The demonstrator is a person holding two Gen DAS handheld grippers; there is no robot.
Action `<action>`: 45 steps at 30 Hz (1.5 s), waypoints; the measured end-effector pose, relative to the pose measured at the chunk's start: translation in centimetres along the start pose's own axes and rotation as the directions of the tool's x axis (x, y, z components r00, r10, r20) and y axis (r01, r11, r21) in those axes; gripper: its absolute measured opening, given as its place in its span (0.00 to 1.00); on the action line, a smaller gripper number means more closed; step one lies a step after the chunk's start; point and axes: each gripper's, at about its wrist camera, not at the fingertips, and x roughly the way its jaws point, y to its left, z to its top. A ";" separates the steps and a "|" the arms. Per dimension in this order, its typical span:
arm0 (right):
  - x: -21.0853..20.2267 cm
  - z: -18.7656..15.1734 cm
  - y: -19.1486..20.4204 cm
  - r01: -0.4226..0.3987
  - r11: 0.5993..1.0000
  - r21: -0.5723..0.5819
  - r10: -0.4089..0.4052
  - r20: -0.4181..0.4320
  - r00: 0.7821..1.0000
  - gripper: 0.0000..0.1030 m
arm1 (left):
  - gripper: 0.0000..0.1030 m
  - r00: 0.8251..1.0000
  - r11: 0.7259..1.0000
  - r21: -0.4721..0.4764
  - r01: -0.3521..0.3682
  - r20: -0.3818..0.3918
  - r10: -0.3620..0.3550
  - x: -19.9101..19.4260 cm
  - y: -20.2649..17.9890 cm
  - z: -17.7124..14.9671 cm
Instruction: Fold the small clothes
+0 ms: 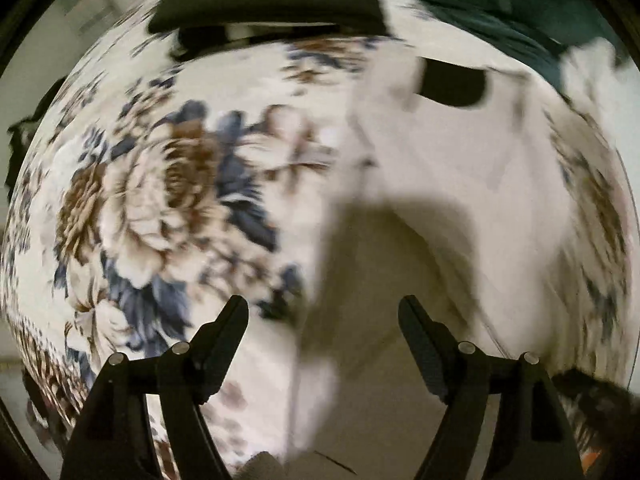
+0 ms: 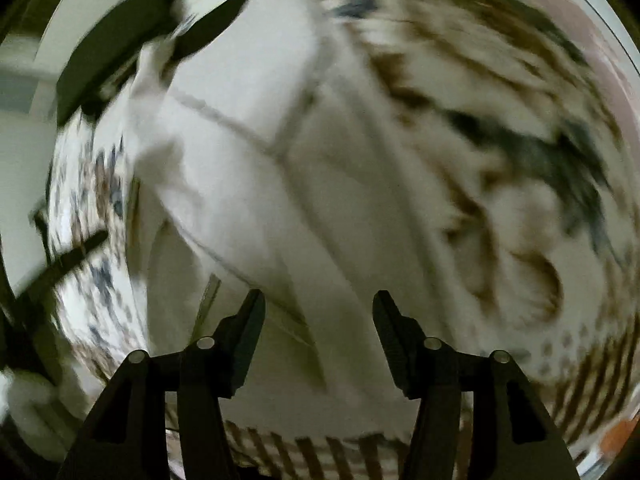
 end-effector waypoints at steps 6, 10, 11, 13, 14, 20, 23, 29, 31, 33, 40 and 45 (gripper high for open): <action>1.0 0.3 -5.9 0.169 0.956 0.240 -0.159 -0.059 0.985 0.50 | 0.74 1.000 1.000 -0.025 -0.010 -0.009 0.010 2.0 0.7 2.6; -0.8 -0.1 -9.2 0.180 0.929 0.325 -0.166 -0.071 0.984 0.50 | 0.74 1.000 1.000 -0.013 0.011 0.027 -0.010 2.1 0.1 5.5; -1.3 -0.1 -9.1 0.173 0.932 0.319 -0.161 -0.066 0.985 0.50 | 0.74 0.999 1.000 -0.012 0.018 0.041 -0.018 2.2 -0.2 6.6; -2.4 0.3 -8.9 0.177 0.944 0.280 -0.169 -0.052 0.984 0.50 | 0.74 0.998 1.000 -0.007 0.028 0.058 -0.027 2.5 -0.8 8.5; -2.8 0.5 -8.2 0.176 0.950 0.258 -0.171 -0.043 0.984 0.50 | 0.74 0.997 1.000 -0.004 0.026 0.068 -0.026 2.7 -1.2 9.6; -2.4 3.8 -4.0 0.136 0.960 0.245 -0.136 -0.018 0.991 0.50 | 0.74 0.995 0.998 0.045 -0.038 0.099 0.034 6.4 -3.6 16.4; -2.4 6.4 -2.7 0.117 0.959 0.259 -0.124 0.010 0.992 0.50 | 0.74 0.988 0.989 0.075 -0.130 0.090 0.123 9.3 -3.7 18.9; -3.2 11.4 -2.0 0.126 0.960 0.251 -0.140 0.040 0.989 0.50 | 0.74 0.975 0.974 -0.044 -0.223 0.007 0.223 13.2 1.7 22.6; -3.3 13.2 -2.1 0.130 0.961 0.243 -0.143 0.037 0.989 0.50 | 0.74 0.986 0.982 -0.095 -0.166 -0.018 0.165 12.8 3.1 22.7; -3.5 14.6 -2.2 0.114 0.963 0.243 -0.126 0.036 0.991 0.51 | 0.74 0.994 0.989 -0.106 -0.104 0.005 0.106 11.2 3.6 22.3; -5.0 15.2 -1.4 0.090 0.978 0.189 -0.085 -0.033 0.996 0.52 | 0.74 0.998 0.997 0.069 0.025 0.051 -0.028 3.9 1.6 16.6; -3.9 8.9 -2.8 0.155 0.980 0.126 -0.122 -0.236 0.964 0.52 | 0.74 0.995 0.986 0.168 -0.004 -0.093 0.019 3.5 1.7 7.5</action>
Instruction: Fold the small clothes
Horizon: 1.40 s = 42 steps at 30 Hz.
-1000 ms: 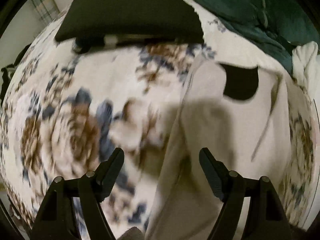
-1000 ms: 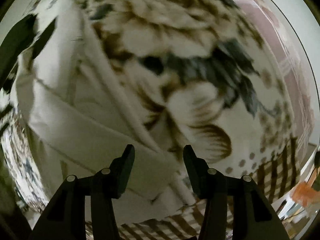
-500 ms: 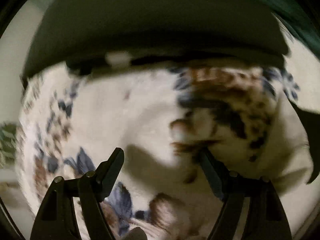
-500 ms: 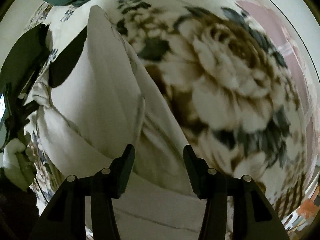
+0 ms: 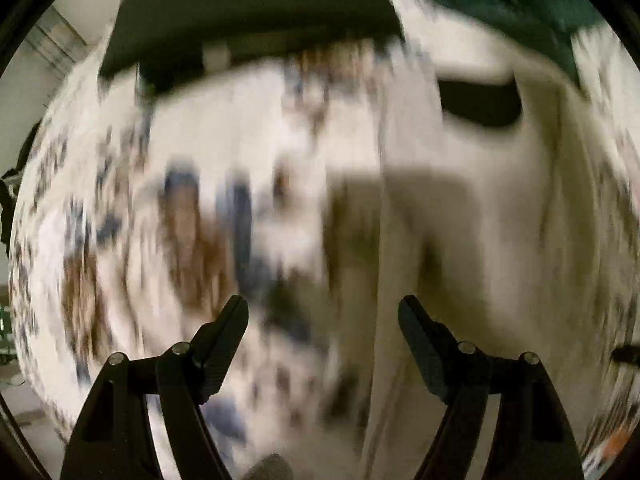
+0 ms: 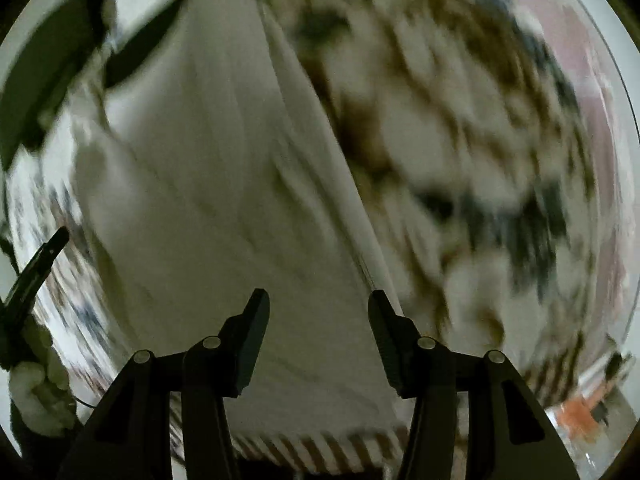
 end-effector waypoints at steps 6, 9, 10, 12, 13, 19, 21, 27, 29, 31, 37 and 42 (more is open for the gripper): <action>1.9 -6.1 -5.6 0.030 0.997 0.071 -0.023 -0.097 0.995 0.52 | 0.74 0.966 0.998 -0.057 0.008 -0.256 -0.022 2.4 1.5 -11.6; 2.3 -7.5 -8.1 0.009 0.995 0.102 -0.003 -0.063 0.998 0.52 | 0.74 0.945 0.989 -0.135 0.065 -0.309 -0.104 2.7 2.1 -15.5; 2.6 -7.7 -8.7 -0.003 0.994 0.111 0.009 -0.058 0.998 0.52 | 0.74 0.939 0.982 -0.163 0.091 -0.315 -0.139 2.8 2.2 -16.4; 3.0 -8.3 -10.3 -0.035 0.991 0.128 0.042 -0.047 0.998 0.52 | 0.74 0.923 0.967 -0.207 0.151 -0.322 -0.213 3.1 2.1 -17.7; 3.4 -8.5 -10.9 -0.051 0.990 0.133 0.057 -0.047 0.997 0.52 | 0.74 0.913 0.960 -0.216 0.180 -0.326 -0.245 3.3 1.8 -18.2; 5.2 -9.2 -12.6 -0.171 0.973 0.155 0.180 -0.041 0.983 0.52 | 0.13 0.900 0.946 -0.187 0.265 -0.304 -0.312 4.0 -0.5 -19.2; 4.9 -9.5 -13.0 -0.204 0.964 0.169 0.208 -0.007 0.978 0.25 | 0.03 0.907 0.945 -0.200 0.260 -0.286 -0.311 3.6 -0.4 -19.2; 1.8 -11.1 -13.1 -0.265 0.948 0.173 0.259 0.057 0.964 0.05 | 0.01 0.903 0.897 -0.311 0.314 -0.195 -0.383 0.6 1.9 -18.6; 0.4 -11.6 -13.0 -0.290 0.943 0.162 0.280 0.084 0.956 0.05 | 0.01 0.892 0.868 -0.358 0.344 -0.162 -0.421 -0.4 2.8 -17.2; -1.5 -11.3 -12.3 -0.316 0.937 0.149 0.301 0.114 0.947 0.05 | 0.01 0.879 0.828 -0.404 0.388 -0.107 -0.464 -1.7 4.0 -15.3; -7.0 -4.4 -10.7 -0.391 0.914 0.110 0.361 0.218 0.907 0.05 | 0.01 0.848 0.736 -0.474 0.483 0.043 -0.529 -2.5 5.3 -7.4; -8.5 3.9 -9.8 -0.392 0.916 0.089 0.349 0.307 0.885 0.05 | 0.04 0.831 0.676 -0.518 0.524 0.138 -0.539 0.9 5.9 1.2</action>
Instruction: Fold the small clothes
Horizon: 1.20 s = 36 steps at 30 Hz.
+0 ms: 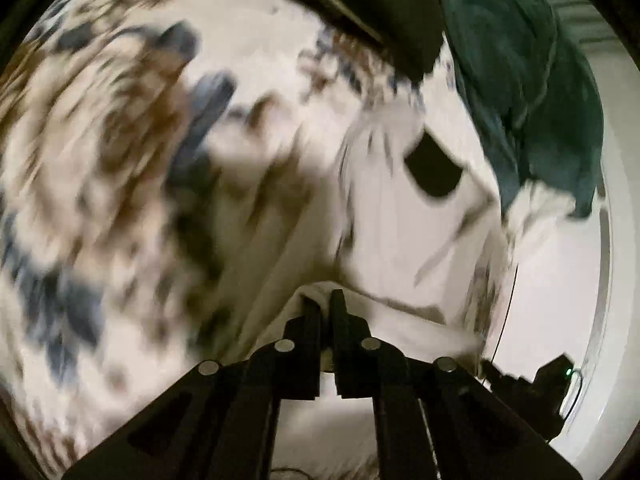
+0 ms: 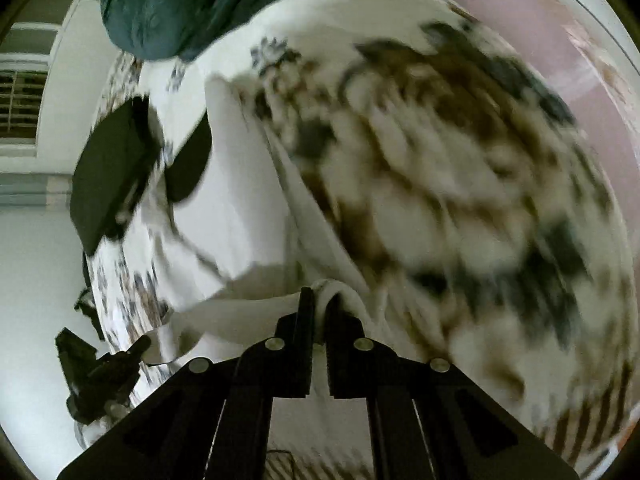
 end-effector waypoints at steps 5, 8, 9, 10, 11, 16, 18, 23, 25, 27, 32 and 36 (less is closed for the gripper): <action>1.7 2.8 1.2 -0.074 0.997 0.029 0.075 -0.006 0.997 0.38 | 0.05 0.999 0.999 -0.040 0.032 -0.010 -0.032 0.7 0.2 2.4; 0.7 1.6 1.6 -0.023 0.999 -0.045 0.024 0.033 0.999 0.58 | 0.14 0.999 0.999 0.009 -0.044 0.012 0.044 -0.5 0.9 0.3; 0.9 1.0 1.4 -0.015 0.998 -0.053 0.017 0.028 0.999 0.58 | 0.14 0.998 0.998 0.013 -0.056 0.012 0.055 -0.7 0.9 0.1; 1.3 0.5 1.3 -0.006 0.998 -0.056 0.007 0.019 1.000 0.58 | 0.14 0.997 0.997 0.016 -0.074 0.010 0.074 -0.7 1.4 -0.6; 1.5 0.1 1.0 0.005 0.998 -0.056 -0.004 0.012 1.000 0.58 | 0.14 0.996 0.995 0.017 -0.094 0.010 0.094 -0.8 1.8 -1.0; 3.1 0.0 -0.6 0.019 1.000 -0.013 -0.019 0.002 1.000 0.58 | 0.14 0.981 0.981 0.039 -0.189 0.044 0.187 -0.9 2.3 -2.1; 3.2 0.6 -0.1 0.021 1.000 -0.015 -0.021 0.015 1.000 0.58 | 0.14 0.977 0.977 0.056 -0.208 0.066 0.204 -1.1 1.7 -1.7; 2.7 3.1 3.7 0.056 0.993 -0.105 -0.051 0.049 0.997 0.58 | 0.15 0.975 0.968 0.147 -0.204 0.113 0.189 -0.8 -2.6 1.3; 2.8 4.6 5.4 0.072 0.988 -0.133 -0.065 0.056 0.996 0.58 | 0.15 0.977 0.959 0.203 -0.198 0.115 0.178 0.0 -5.2 3.5; 3.1 6.4 7.0 0.095 0.984 -0.150 -0.086 0.062 0.994 0.58 | 0.24 0.979 0.950 0.247 -0.193 0.113 0.170 1.2 -7.4 5.7; 5.6 12.4 10.7 0.129 0.980 -0.151 -0.122 0.052 0.991 0.58 | 0.56 0.986 0.934 0.315 -0.168 0.069 0.154 5.2 -11.2 11.0; 9.0 17.2 12.6 0.155 0.979 -0.133 -0.154 0.018 0.988 0.58 | 0.56 0.968 0.890 0.383 -0.248 0.051 0.247 9.4 -12.8 14.0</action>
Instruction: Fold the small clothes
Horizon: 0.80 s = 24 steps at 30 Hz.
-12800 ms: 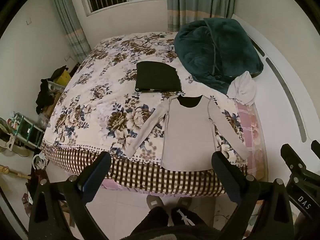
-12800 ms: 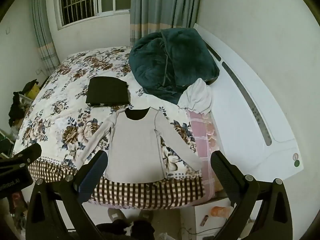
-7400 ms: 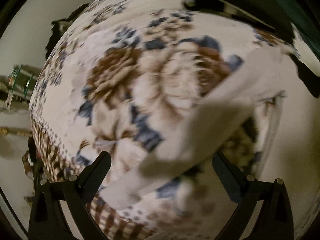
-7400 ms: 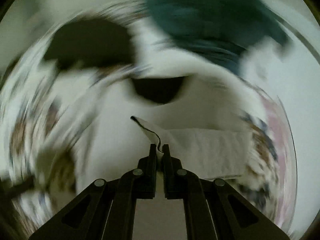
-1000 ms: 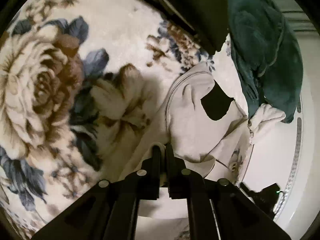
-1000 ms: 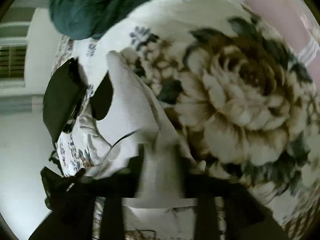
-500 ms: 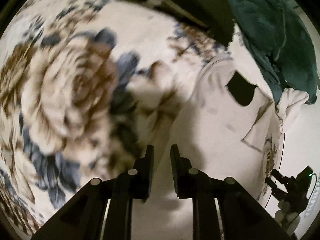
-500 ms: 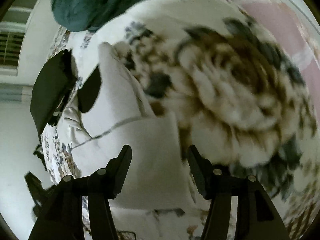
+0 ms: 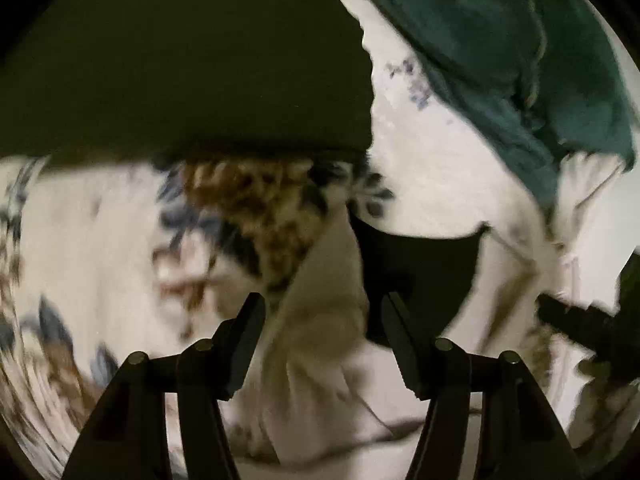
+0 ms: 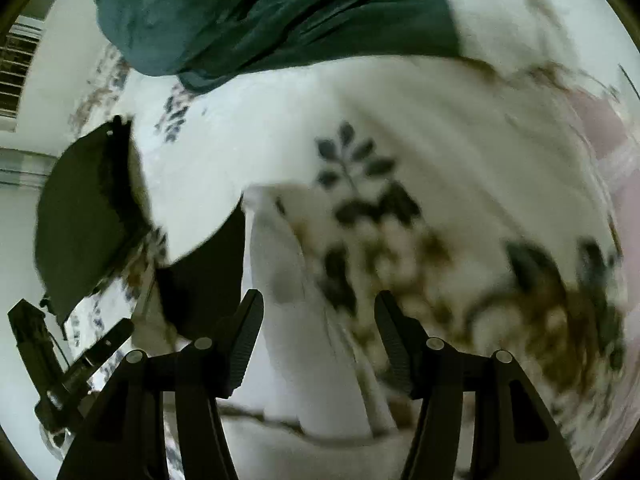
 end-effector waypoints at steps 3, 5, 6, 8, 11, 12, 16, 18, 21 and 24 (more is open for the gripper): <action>2.1 2.7 1.5 0.048 0.998 -0.041 -0.049 -0.018 0.999 0.58 | 0.52 0.998 0.997 0.064 -0.036 -0.051 0.039 3.0 -0.5 1.3; 3.6 3.9 2.2 0.076 0.994 -0.073 -0.079 -0.039 0.996 0.58 | 0.12 0.995 0.993 0.108 -0.048 -0.081 0.057 4.4 -0.9 1.7; 4.3 4.3 2.4 0.084 0.993 -0.082 -0.088 -0.049 0.995 0.52 | 0.09 0.996 0.991 0.125 -0.043 -0.078 0.053 4.6 -1.0 1.8; 4.6 4.5 2.6 0.082 0.993 -0.091 -0.085 -0.033 0.996 0.03 | 0.05 0.998 0.988 0.148 -0.032 -0.040 0.038 3.8 -1.4 1.8; 3.2 4.2 2.7 0.057 0.995 -0.076 -0.055 0.028 0.998 0.04 | 0.05 0.999 0.982 0.186 -0.020 0.041 0.013 0.9 -2.2 1.0; 2.0 3.5 2.7 0.044 0.996 -0.079 -0.039 0.058 0.998 0.04 | 0.05 0.998 0.982 0.189 -0.015 0.062 0.004 -0.1 -2.3 0.5; -2.6 -0.2 2.6 0.002 0.994 -0.113 0.016 0.150 0.989 0.04 | 0.05 0.986 0.985 0.167 0.047 0.150 -0.072 -6.0 -2.0 -2.9; -5.2 -3.2 2.3 -0.015 0.989 -0.148 0.043 0.192 0.981 0.04 | 0.05 0.979 0.986 0.150 0.069 0.179 -0.096 -8.6 -1.8 -5.3; -7.4 -7.5 1.4 -0.039 0.985 -0.170 0.075 0.214 0.974 0.04 | 0.05 0.974 0.989 0.100 0.107 0.189 -0.125 -11.0 -0.9 -9.4; -8.2 -12.6 -0.1 -0.049 0.979 -0.200 0.089 0.198 0.976 0.04 | 0.06 0.978 0.991 0.030 0.133 0.159 -0.136 -11.5 0.4 -14.1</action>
